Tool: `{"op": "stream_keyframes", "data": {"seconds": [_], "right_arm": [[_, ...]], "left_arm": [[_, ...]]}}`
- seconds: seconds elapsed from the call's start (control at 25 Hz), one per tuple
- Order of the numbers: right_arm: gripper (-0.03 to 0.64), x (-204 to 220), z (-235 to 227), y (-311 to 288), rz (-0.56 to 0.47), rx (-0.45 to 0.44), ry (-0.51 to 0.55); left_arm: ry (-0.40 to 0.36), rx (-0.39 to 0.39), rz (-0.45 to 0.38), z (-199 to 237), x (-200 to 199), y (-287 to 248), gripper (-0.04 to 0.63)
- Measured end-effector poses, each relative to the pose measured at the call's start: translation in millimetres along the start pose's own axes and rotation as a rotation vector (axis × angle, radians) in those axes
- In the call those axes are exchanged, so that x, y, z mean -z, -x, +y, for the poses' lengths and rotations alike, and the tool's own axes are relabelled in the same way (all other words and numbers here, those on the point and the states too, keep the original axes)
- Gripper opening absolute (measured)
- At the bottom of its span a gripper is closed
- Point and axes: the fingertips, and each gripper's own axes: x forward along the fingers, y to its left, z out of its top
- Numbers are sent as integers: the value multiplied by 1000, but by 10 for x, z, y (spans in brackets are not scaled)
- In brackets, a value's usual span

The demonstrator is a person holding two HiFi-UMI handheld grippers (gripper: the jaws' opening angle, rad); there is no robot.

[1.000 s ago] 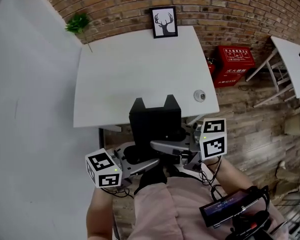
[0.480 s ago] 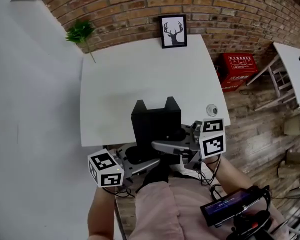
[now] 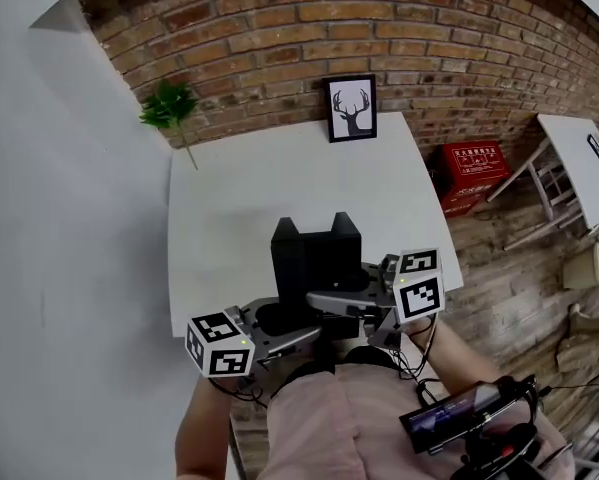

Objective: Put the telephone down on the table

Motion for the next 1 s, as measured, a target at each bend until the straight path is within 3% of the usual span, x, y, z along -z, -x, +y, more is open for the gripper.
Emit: {"op": "stream_keyframes", "data": {"seconds": [0.76, 1.0], "right_arm": [[170, -565, -819, 77, 30, -9, -43], [175, -623, -957, 68, 62, 15, -51]], "left_arm": [[4, -20, -46, 743, -530, -312, 216], [43, -14, -76, 860, -575, -365, 212]]}}
